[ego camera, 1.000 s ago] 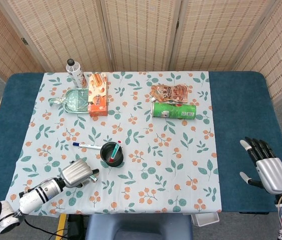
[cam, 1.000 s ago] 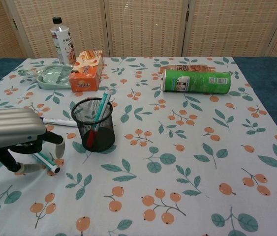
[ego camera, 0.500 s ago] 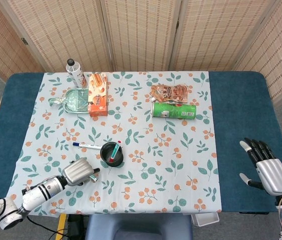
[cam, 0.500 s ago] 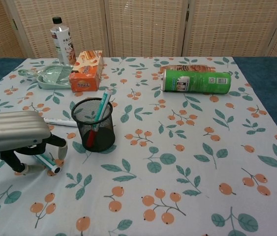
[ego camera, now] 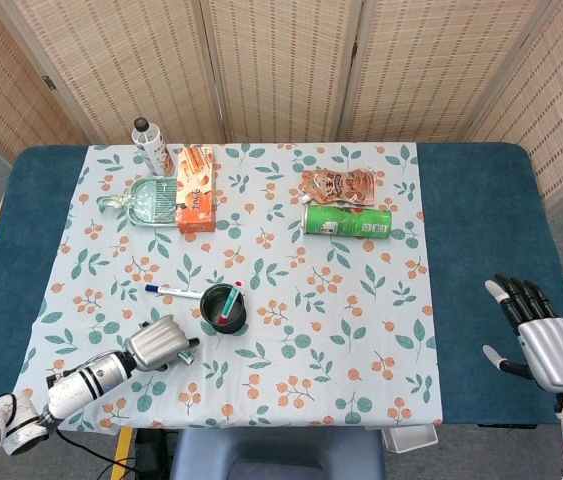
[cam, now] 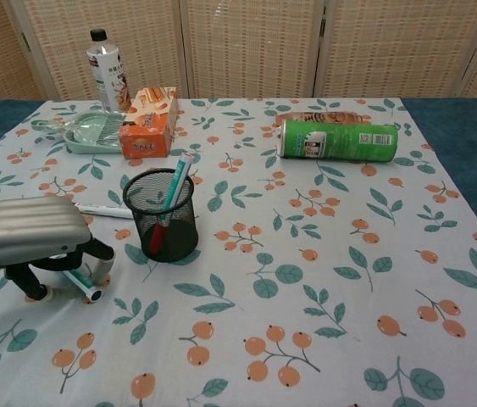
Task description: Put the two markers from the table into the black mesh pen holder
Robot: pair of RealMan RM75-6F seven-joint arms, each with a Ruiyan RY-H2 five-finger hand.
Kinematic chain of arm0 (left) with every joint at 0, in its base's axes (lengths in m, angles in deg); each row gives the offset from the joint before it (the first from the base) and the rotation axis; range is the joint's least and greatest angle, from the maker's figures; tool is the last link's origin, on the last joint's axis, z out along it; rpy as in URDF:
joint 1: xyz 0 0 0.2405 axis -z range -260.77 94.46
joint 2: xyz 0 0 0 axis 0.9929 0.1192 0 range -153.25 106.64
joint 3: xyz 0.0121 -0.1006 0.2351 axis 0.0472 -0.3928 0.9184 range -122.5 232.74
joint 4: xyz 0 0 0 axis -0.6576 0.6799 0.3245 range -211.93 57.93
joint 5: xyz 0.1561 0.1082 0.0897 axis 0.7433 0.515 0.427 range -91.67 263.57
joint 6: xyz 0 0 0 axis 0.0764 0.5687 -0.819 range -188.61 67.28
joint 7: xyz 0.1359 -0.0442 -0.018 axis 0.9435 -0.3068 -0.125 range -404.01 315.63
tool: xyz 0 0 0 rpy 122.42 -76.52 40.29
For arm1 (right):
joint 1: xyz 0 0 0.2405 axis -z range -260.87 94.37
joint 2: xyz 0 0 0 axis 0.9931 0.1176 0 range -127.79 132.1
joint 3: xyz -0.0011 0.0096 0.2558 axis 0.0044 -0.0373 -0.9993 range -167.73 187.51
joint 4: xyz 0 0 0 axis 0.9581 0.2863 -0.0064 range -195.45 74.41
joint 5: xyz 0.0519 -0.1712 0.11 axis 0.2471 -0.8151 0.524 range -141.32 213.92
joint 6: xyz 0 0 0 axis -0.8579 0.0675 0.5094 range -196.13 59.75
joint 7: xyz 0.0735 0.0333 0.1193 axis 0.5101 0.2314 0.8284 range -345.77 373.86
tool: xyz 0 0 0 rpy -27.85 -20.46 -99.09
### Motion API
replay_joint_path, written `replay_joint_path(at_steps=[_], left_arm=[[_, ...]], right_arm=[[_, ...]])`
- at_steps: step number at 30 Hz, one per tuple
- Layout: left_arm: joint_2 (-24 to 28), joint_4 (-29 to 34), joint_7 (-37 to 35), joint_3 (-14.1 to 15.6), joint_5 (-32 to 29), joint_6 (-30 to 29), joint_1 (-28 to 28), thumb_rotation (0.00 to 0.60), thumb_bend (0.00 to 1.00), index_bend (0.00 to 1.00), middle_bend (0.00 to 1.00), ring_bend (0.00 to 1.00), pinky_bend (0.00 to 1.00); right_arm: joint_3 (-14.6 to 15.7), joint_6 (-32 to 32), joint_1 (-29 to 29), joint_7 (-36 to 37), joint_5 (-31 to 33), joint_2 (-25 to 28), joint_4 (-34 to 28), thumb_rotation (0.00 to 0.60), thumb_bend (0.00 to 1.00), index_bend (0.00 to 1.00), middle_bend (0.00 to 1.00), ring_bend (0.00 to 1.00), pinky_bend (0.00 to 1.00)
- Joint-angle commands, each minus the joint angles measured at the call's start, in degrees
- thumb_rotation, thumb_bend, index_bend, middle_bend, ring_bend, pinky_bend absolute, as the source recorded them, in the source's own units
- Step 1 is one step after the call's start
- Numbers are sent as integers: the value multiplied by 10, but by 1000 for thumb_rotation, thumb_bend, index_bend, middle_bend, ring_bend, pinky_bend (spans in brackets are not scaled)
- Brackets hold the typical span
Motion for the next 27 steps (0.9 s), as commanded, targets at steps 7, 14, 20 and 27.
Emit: replay_joint_path(at_steps=[7, 14, 20, 27], left_arm=[[-20, -26, -16, 10, 8, -23, -2, 600, 378, 610, 997, 1000, 1000], [9, 9, -10, 3, -1, -49, -6, 600, 378, 652, 1000, 1000, 1000], [110, 165, -48, -29, -65, -79, -21, 600, 378, 629, 1000, 1000, 1000], [224, 328, -119, -94, -178, -92, -33, 600, 379, 616, 1000, 1000, 1000]], right_arm=[[-1, -7, 3, 3, -3, 0, 1, 600, 246, 0, 0, 0, 0], [-2, -4, 0, 6, -2, -1, 3, 600, 246, 0, 0, 0, 0], [-1, -7, 1, 9, -7, -1, 4, 600, 246, 0, 0, 0, 0], [1, 6, -5, 9, -7, -1, 3, 600, 246, 0, 0, 0, 0]])
